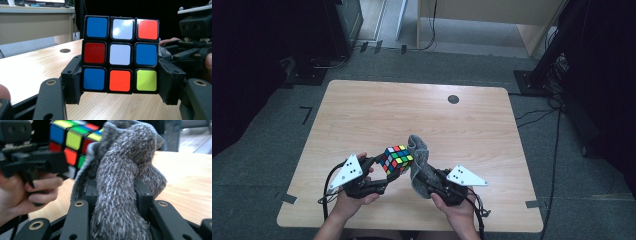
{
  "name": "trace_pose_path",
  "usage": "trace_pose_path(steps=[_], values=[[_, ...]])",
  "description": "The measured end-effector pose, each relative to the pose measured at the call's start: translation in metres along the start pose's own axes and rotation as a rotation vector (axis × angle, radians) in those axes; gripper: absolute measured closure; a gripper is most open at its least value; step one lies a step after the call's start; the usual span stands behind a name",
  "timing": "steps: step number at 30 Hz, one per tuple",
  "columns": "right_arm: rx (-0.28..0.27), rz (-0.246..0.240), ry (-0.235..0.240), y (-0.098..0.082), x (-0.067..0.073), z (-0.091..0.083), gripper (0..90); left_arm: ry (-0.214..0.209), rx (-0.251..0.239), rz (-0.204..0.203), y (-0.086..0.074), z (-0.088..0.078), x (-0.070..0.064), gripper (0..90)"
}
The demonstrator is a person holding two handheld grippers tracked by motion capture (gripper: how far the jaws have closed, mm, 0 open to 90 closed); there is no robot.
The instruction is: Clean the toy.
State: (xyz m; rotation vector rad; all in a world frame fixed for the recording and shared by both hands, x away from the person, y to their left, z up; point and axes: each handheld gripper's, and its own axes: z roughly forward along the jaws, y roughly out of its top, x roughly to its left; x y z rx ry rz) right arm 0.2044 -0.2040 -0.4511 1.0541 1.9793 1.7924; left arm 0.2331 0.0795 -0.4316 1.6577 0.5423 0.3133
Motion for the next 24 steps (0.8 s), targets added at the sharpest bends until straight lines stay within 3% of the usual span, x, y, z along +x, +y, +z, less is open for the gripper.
trace_pose_path(steps=[4,6,8,10,12,17,20,24], values=[[0.098,-0.022,0.043,-0.014,0.009,0.016,63.9,0.003,-0.008,-0.01,0.001,-0.001,-0.001,34.3],[0.162,-0.012,0.088,-0.023,0.014,0.026,63.7,0.001,-0.024,-0.022,0.002,-0.003,0.0,34.3],[0.191,-0.023,0.129,-0.028,0.02,0.032,63.5,0.001,-0.029,-0.026,0.002,-0.002,0.0,34.3],[0.184,-0.067,0.116,-0.027,0.026,0.033,63.4,0.005,-0.019,-0.019,0.001,-0.001,-0.001,34.3],[0.17,-0.065,0.085,-0.021,0.023,0.029,63.5,0.008,-0.013,-0.018,0.001,-0.001,-0.001,34.3],[0.083,0.031,-0.045,-0.011,0.0,0.01,63.5,0.002,-0.03,-0.03,0.002,-0.002,-0.001,34.3],[0.054,0.039,-0.019,-0.011,0.002,0.01,63.4,0.003,-0.038,-0.051,0.002,-0.001,0.0,34.3],[0.096,0.014,0.09,-0.019,0.021,0.023,63.1,0.009,-0.038,-0.071,-0.001,0.001,0.0,34.3]])
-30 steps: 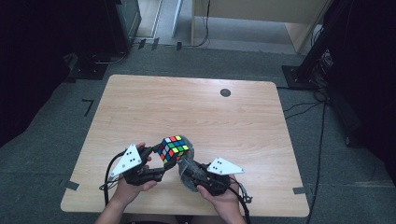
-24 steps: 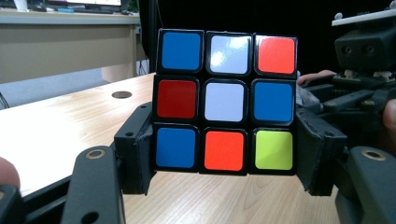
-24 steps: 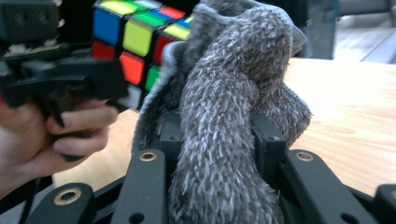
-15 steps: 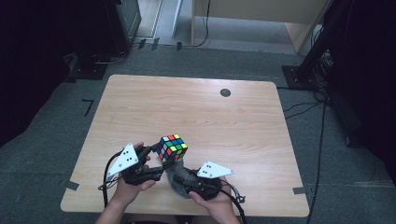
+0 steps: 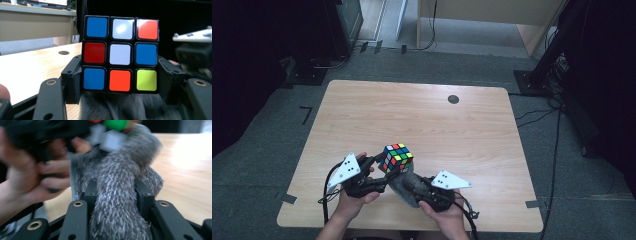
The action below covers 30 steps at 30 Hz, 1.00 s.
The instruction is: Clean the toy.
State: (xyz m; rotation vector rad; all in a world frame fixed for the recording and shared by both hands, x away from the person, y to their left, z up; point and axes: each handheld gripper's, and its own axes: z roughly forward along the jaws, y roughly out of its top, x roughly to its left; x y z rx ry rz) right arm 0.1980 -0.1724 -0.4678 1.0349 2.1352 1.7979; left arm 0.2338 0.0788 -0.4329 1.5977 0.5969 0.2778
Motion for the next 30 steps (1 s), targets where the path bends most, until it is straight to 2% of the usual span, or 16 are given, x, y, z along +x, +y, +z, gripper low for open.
trace_pose_path(steps=[3,4,5,7,9,12,14,16,19,21,23,25,26,28,29,30], values=[[0.004,0.027,0.094,-0.003,0.008,0.007,63.3,0.014,-0.001,-0.017,-0.002,0.002,0.0,34.3],[-0.005,0.028,0.112,-0.003,0.01,0.008,63.4,0.014,-0.003,-0.021,-0.002,0.002,-0.001,34.3],[-0.015,0.022,0.109,-0.002,0.011,0.007,63.7,0.015,-0.004,-0.021,-0.002,0.002,-0.001,34.3],[-0.049,0.027,0.06,0.001,0.008,0.001,64.5,0.014,-0.011,-0.018,-0.001,0.002,-0.001,34.3],[-0.09,0.07,0.019,0.003,0.0,-0.007,65.0,0.012,-0.025,-0.021,0.0,0.0,-0.001,34.4],[-0.13,0.106,-0.089,0.001,-0.01,-0.014,65.4,0.008,-0.029,-0.024,0.001,-0.001,0.0,34.4],[-0.123,0.115,-0.096,-0.001,-0.012,-0.013,65.3,0.009,-0.022,-0.029,0.0,0.0,0.0,34.4],[-0.086,0.081,-0.059,-0.002,-0.007,-0.007,64.9,0.002,-0.02,-0.036,-0.001,0.002,0.0,34.4],[-0.025,0.015,0.034,-0.002,0.008,0.005,64.5,0.0,0.002,-0.027,-0.004,0.005,-0.002,34.4],[-0.035,-0.014,0.022,0.0,0.012,0.004,64.5,-0.002,0.004,-0.023,-0.004,0.006,-0.003,34.4],[-0.061,0.02,-0.013,0.002,0.003,-0.001,64.7,-0.001,-0.006,-0.03,-0.003,0.004,-0.002,34.4],[-0.079,0.071,-0.084,0.001,-0.013,-0.009,64.6,-0.001,-0.014,-0.037,-0.001,0.002,-0.001,34.4],[-0.081,0.074,-0.139,0.001,-0.021,-0.013,64.5,0.004,-0.011,-0.035,-0.001,0.001,0.001,34.4],[-0.075,0.022,-0.276,-0.001,-0.037,-0.022,64.0,0.01,-0.008,-0.046,-0.001,0.0,0.004,34.4],[-0.071,0.014,-0.317,-0.002,-0.046,-0.026,63.8,0.014,-0.005,-0.051,-0.001,0.0,0.005,34.4],[-0.067,0.036,-0.34,-0.003,-0.054,-0.029,63.4,0.016,0.0,-0.054,-0.001,-0.001,0.007,34.4]])
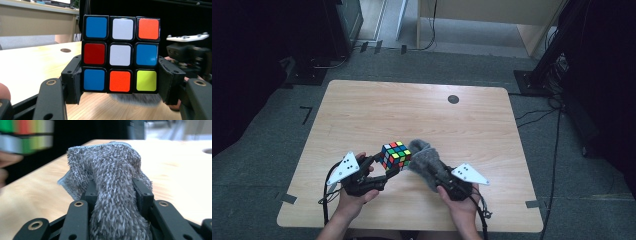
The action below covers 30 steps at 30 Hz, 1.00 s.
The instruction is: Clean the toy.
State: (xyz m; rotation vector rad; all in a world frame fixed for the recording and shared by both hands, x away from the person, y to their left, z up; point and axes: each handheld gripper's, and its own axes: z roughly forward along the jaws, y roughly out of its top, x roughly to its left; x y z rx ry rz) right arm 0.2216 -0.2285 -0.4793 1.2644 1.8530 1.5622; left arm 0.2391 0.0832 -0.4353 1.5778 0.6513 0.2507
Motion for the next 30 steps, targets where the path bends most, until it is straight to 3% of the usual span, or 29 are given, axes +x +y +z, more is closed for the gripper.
trace_pose_path(steps=[1,4,7,10,14,17,19,21,23,27,30], values=[[0.007,0.006,-0.031,0.0,-0.009,-0.001,62.5,0.003,0.004,-0.003,0.0,0.0,0.002,34.4],[0.072,-0.068,-0.126,-0.003,-0.027,0.002,53.4,0.012,0.022,-0.016,-0.002,0.001,0.006,34.4],[0.107,-0.116,-0.121,-0.004,-0.038,0.004,41.4,0.012,0.051,-0.038,-0.005,0.003,0.011,34.4],[0.079,-0.146,-0.12,0.001,-0.039,0.001,32.0,0.015,0.067,-0.041,-0.006,0.004,0.012,34.4],[0.03,-0.179,-0.08,0.005,-0.033,-0.002,27.7,0.011,0.081,-0.042,-0.007,0.006,0.013,34.4],[-0.008,-0.2,-0.025,0.006,-0.024,-0.002,26.7,0.006,0.093,-0.048,-0.008,0.007,0.013,34.4],[-0.029,-0.246,0.034,0.007,-0.014,-0.001,27.7,-0.006,0.104,-0.062,-0.009,0.009,0.013,34.3],[-0.056,-0.301,0.148,0.009,-0.002,-0.001,30.1,-0.024,0.121,-0.072,-0.009,0.012,0.013,34.3],[-0.072,-0.355,0.197,0.01,0.009,-0.001,29.2,-0.033,0.135,-0.073,-0.009,0.014,0.012,34.3],[-0.101,-0.438,0.233,0.006,0.024,0.003,26.1,-0.05,0.158,-0.082,-0.008,0.017,0.01,34.3],[-0.106,-0.508,0.218,0.0,0.029,0.007,25.2,-0.065,0.172,-0.093,-0.008,0.019,0.009,34.3]])
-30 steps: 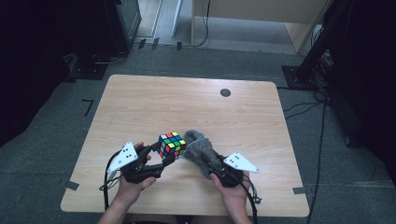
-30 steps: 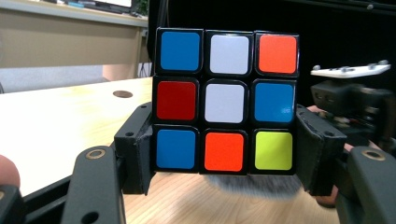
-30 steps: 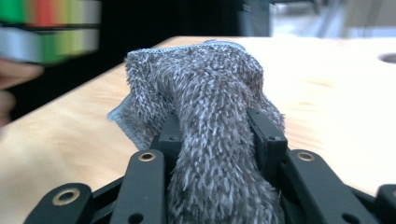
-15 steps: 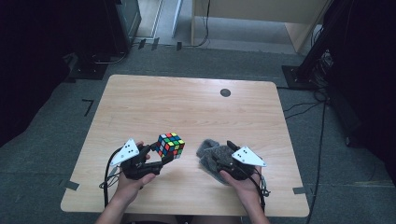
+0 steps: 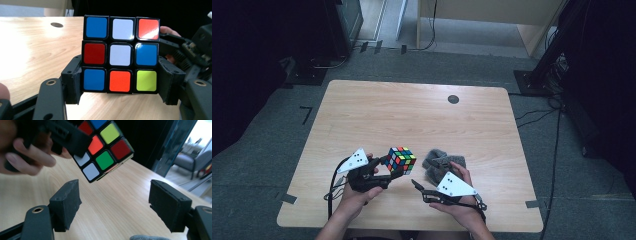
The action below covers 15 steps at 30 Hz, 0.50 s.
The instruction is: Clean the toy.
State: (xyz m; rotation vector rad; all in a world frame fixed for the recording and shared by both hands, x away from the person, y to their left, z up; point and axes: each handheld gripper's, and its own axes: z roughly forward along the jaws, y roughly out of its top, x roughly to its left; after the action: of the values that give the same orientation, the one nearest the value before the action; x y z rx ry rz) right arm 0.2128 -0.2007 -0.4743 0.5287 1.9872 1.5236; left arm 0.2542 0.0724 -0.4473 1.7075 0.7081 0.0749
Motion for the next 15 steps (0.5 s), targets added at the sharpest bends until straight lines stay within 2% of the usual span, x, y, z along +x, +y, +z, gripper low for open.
trace_pose_path(steps=[6,9,15], values=[[-0.053,-0.083,-0.029,-0.001,0.006,0.004,25.0,-0.016,0.052,-0.002,0.001,0.008,-0.006,34.3],[-0.048,-0.162,-0.042,-0.002,0.01,0.007,24.4,-0.034,0.073,-0.019,0.001,0.012,-0.007,34.3],[-0.028,-0.254,-0.069,-0.003,0.016,0.013,26.6,-0.064,0.132,-0.062,0.0,0.02,-0.008,34.3]])
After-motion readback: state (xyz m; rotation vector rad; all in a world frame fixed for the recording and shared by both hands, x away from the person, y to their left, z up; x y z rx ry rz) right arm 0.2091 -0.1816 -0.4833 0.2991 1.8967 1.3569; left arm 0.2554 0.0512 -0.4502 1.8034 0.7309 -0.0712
